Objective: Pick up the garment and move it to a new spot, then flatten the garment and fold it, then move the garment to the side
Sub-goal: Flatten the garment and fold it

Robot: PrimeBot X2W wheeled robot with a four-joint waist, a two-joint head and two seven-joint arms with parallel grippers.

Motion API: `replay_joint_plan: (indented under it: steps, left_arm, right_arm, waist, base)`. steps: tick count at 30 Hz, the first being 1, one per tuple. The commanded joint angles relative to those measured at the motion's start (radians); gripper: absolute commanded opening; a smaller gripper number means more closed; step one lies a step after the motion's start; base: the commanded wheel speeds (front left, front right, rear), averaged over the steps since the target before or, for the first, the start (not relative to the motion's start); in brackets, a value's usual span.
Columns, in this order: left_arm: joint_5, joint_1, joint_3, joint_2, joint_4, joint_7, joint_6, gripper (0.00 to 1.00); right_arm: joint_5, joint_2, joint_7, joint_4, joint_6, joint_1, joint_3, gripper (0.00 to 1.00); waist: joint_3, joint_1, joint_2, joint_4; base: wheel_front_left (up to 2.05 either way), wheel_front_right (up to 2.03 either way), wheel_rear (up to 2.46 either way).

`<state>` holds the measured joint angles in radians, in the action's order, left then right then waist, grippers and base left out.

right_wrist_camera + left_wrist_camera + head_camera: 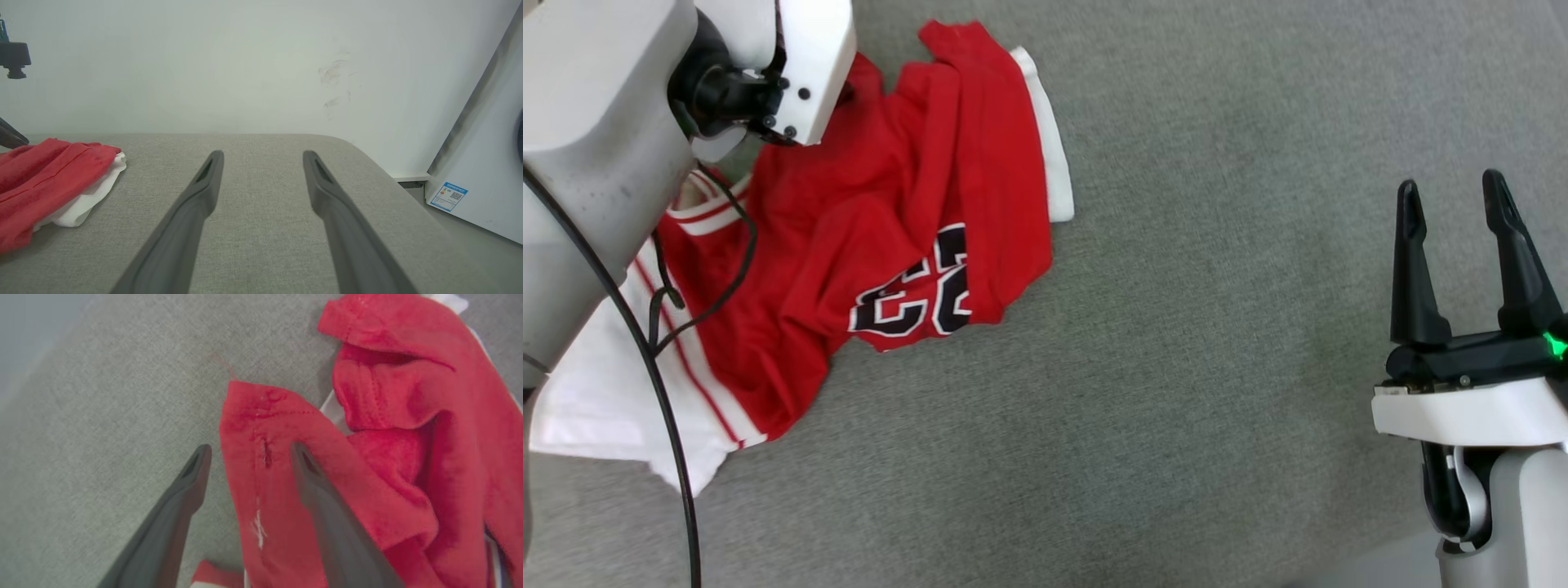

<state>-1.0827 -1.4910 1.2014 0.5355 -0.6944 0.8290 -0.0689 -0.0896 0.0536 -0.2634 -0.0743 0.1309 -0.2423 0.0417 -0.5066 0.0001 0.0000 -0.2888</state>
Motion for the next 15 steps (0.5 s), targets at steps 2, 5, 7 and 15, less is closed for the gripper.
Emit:
replay_joint_plan:
  steps: [2, 5, 7, 15]
  left_arm:
    - [-0.003, 0.019, 0.008, -0.008, -0.029, 0.006, -0.004, 1.0]
    - [-0.005, 0.051, 0.028, -0.016, -0.059, 0.044, -0.018, 1.0]
    - [-0.012, 0.07, 0.033, -0.023, -0.066, 0.042, -0.028, 0.17]
    - [0.002, 0.028, 0.008, -0.019, -0.016, -0.103, -0.054, 0.0]
  right_arm:
    - [-0.01, -0.004, -0.002, -0.005, 0.0, -0.021, 0.0, 1.0]
    - [-0.013, -0.005, -0.002, -0.002, 0.0, -0.027, 0.004, 1.0]
    - [-0.012, -0.005, -0.002, 0.001, 0.0, -0.028, 0.007, 1.0]
    - [0.0, -0.005, -0.002, 0.01, 0.0, -0.013, 0.019, 1.0]
  waist:
    - [-0.042, -0.0001, 0.0, -0.025]
    - [-0.052, -0.0001, 0.0, -0.026]
    - [-0.053, -0.0001, 0.0, -0.024]
    - [0.025, -0.0001, 0.0, 0.012]
  base:
    - [0.0, 0.0, 0.0]
    - [0.0, 0.0, 0.0]
    - [0.0, 0.0, 0.0]
    - [0.0, 0.0, 0.0]
